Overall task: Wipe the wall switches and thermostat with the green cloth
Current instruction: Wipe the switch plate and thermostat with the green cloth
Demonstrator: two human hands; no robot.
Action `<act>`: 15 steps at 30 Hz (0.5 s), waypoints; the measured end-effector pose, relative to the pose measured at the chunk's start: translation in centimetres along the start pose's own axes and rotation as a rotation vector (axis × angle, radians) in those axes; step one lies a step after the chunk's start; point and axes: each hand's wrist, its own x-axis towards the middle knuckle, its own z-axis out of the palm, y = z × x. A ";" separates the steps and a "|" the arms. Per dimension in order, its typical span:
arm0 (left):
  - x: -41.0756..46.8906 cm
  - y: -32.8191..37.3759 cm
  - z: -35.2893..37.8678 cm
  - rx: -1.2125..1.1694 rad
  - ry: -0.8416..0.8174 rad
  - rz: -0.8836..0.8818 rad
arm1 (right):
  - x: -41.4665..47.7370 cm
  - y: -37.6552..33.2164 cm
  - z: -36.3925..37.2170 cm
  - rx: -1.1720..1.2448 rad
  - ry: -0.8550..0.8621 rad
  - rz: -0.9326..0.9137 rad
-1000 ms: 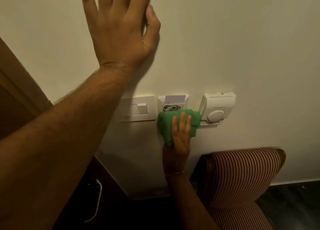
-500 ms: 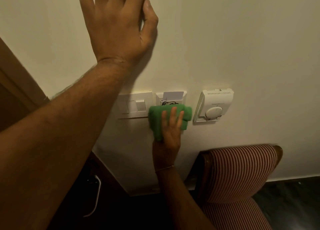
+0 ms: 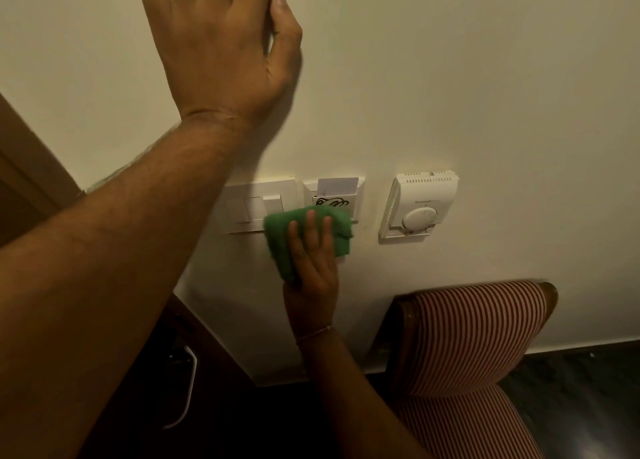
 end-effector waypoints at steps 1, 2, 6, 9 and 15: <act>0.1 -0.1 0.1 -0.002 0.009 0.010 | -0.1 0.2 0.0 -0.003 -0.028 -0.051; 0.2 -0.1 0.1 -0.006 0.014 0.018 | -0.1 0.7 -0.2 -0.016 -0.038 -0.077; 0.2 -0.2 0.3 0.000 0.035 0.028 | 0.4 3.3 -2.4 -0.106 0.087 0.095; -0.1 -0.1 0.3 -0.045 0.019 0.001 | 0.6 2.9 -1.9 -0.076 0.150 0.191; -0.4 0.0 0.1 -0.052 -0.005 -0.043 | 0.7 0.6 -0.4 -0.020 0.017 -0.033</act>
